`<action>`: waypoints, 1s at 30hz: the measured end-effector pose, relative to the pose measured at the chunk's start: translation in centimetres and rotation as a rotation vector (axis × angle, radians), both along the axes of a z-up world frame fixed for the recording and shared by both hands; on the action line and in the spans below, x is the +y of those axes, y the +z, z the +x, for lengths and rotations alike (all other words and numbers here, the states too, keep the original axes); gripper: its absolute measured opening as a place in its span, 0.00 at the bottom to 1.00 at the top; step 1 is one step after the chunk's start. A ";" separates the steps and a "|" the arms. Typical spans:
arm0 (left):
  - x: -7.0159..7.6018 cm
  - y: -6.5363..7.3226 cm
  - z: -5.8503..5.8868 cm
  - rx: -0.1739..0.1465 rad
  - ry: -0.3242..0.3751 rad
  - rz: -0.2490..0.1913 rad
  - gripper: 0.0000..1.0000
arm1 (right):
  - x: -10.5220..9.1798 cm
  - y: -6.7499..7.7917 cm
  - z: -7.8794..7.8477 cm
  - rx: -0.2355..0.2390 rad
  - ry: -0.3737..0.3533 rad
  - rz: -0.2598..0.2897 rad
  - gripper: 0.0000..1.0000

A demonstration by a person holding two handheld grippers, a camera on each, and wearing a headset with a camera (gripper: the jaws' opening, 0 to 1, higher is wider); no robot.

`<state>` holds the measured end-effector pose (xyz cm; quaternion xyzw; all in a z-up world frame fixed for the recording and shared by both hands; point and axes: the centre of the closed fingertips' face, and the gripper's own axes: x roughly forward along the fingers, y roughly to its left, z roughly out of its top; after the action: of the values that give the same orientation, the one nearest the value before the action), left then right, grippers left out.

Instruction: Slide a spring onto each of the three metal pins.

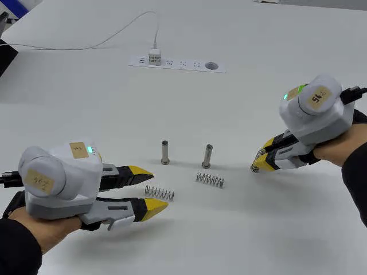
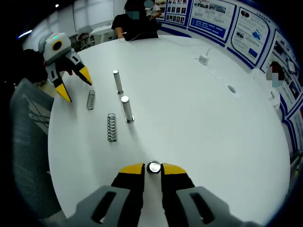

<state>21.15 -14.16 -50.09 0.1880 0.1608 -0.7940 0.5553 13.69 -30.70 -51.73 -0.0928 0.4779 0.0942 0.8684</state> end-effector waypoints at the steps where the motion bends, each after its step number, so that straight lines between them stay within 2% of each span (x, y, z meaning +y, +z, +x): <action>1: 0.0 0.0 0.0 0.000 0.000 0.000 0.36 | 0.0 0.0 0.0 -0.001 0.000 -0.001 0.15; 16: -0.1 0.1 0.0 -0.001 -0.006 -0.003 0.36 | -0.3 0.4 -1.1 -0.010 -0.035 -0.015 0.17; 24: -0.1 0.0 -0.1 -0.002 -0.006 -0.002 0.36 | 0.8 0.2 -1.9 -0.015 -0.046 0.001 0.17; 30: -0.2 0.1 -0.1 -0.002 -0.007 -0.005 0.36 | 1.8 0.2 -1.9 -0.025 -0.043 0.015 0.17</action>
<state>21.00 -14.39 -49.96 0.1881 0.1574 -0.7960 0.5534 11.77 -28.90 -51.55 -0.0772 0.4683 0.0779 0.8767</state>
